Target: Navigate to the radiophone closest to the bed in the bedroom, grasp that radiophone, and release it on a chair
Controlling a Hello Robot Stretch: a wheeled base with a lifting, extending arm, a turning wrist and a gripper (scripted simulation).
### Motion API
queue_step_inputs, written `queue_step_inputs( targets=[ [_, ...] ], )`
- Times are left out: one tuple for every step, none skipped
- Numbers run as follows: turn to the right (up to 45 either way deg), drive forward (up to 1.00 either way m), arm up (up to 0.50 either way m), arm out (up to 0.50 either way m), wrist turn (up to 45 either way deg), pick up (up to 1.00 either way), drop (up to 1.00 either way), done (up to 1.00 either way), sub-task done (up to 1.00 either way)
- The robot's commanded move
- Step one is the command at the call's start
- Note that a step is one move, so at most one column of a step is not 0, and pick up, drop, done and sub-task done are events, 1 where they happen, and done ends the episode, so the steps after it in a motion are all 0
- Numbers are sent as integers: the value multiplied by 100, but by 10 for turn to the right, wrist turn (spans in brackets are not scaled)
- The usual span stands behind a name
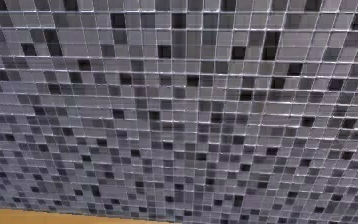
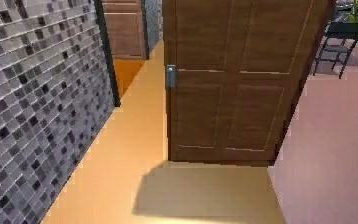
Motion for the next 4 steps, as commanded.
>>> queue_step_inputs(
  targets=[
    [0, 25, 0, 0, 0, 0, 0, 0, 0],
    [-150, 0, 0, 0, 0, 0, 0, 0, 0],
    [0, 35, 0, 0, 0, 0, 0, 0, 0],
    [-450, 0, 0, 0, 0, 0, 0, 0, 0]
  ],
)
